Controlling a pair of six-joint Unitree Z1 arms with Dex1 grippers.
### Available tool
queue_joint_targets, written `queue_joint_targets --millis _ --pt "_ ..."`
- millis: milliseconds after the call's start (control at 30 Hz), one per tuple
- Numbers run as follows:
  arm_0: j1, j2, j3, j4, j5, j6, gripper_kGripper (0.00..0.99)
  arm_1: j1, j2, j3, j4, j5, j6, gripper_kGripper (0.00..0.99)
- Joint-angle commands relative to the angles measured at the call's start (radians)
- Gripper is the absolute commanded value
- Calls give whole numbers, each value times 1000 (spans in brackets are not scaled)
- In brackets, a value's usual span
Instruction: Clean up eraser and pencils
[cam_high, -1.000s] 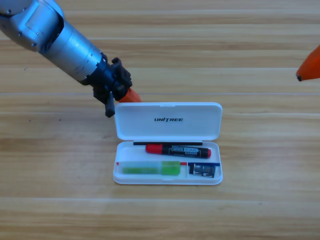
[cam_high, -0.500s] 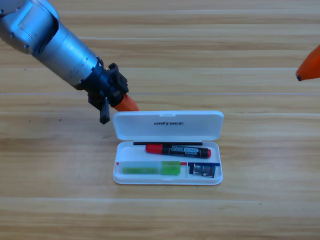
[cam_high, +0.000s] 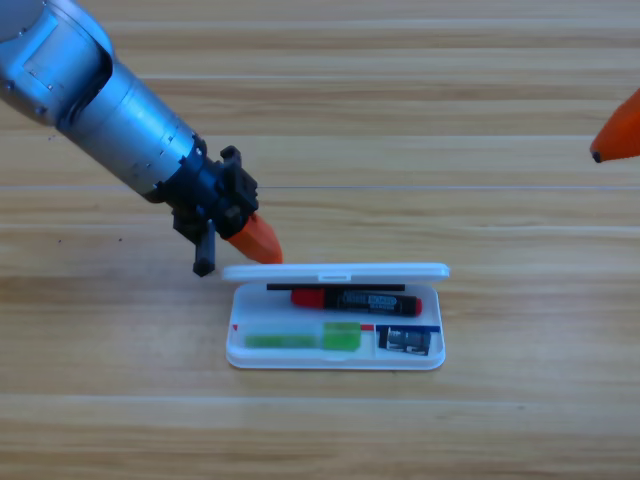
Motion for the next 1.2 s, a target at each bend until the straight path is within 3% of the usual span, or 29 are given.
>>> queue_joint_targets --millis 33,1200 --pt "-43 -12 36 1 5 -14 0 -24 27 20 -22 18 7 989" --pt "-102 13 142 -97 27 -33 0 -23 38 23 -23 23 7 989"
